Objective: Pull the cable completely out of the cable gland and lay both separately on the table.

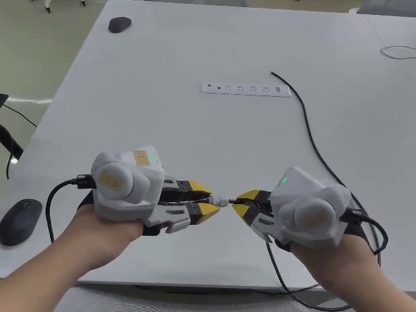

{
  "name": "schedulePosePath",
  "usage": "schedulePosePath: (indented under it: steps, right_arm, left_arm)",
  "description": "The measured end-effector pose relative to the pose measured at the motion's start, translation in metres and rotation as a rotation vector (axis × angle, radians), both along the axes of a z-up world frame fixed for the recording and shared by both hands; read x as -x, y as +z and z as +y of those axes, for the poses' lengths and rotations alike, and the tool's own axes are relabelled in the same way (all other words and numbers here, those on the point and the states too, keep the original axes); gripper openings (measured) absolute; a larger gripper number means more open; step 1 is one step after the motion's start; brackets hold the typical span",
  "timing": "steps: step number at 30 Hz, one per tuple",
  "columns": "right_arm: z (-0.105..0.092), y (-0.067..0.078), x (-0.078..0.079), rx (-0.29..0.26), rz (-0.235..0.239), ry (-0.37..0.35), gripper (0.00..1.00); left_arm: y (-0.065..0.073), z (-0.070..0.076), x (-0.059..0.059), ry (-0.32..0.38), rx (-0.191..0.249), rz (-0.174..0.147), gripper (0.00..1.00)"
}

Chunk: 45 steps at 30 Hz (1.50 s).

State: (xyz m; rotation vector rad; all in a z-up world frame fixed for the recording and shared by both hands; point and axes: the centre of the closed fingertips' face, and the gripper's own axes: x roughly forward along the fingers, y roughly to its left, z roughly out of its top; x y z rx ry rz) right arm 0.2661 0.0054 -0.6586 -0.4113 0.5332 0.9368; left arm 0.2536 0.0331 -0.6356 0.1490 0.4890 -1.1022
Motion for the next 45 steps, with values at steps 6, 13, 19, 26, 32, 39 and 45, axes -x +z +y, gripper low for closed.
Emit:
schedulePosePath:
  steps: [6, 13, 19, 26, 32, 39, 45]
  right_arm:
    - [-0.013, -0.008, -0.004, -0.107, 0.126, -0.129, 0.01]
    - [-0.028, -0.02, -0.009, -0.171, 0.219, -0.249, 0.01]
    - [-0.041, -0.028, -0.012, -0.26, 0.312, -0.354, 0.01]
    - [-0.053, -0.045, -0.011, -0.365, 0.447, -0.495, 0.01]
    - [-0.058, -0.06, -0.007, -0.463, 0.579, -0.612, 0.02]
    - [-0.066, -0.072, -0.008, -0.532, 0.654, -0.705, 0.02]
    - [-0.064, -0.068, -0.008, -0.493, 0.615, -0.674, 0.02]
  left_arm:
    - [0.004, 0.001, -0.001, 0.005, 0.01, -0.007, 0.15]
    - [0.005, 0.003, -0.001, 0.003, 0.012, -0.012, 0.15]
    - [0.01, 0.005, -0.001, -0.002, 0.021, -0.032, 0.15]
    - [0.011, 0.003, 0.002, -0.018, 0.022, -0.047, 0.15]
    - [0.011, 0.002, 0.004, -0.028, 0.021, -0.055, 0.15]
    - [0.013, 0.003, 0.004, -0.025, 0.03, -0.061, 0.15]
    - [0.012, 0.002, 0.005, -0.022, 0.033, -0.055, 0.15]
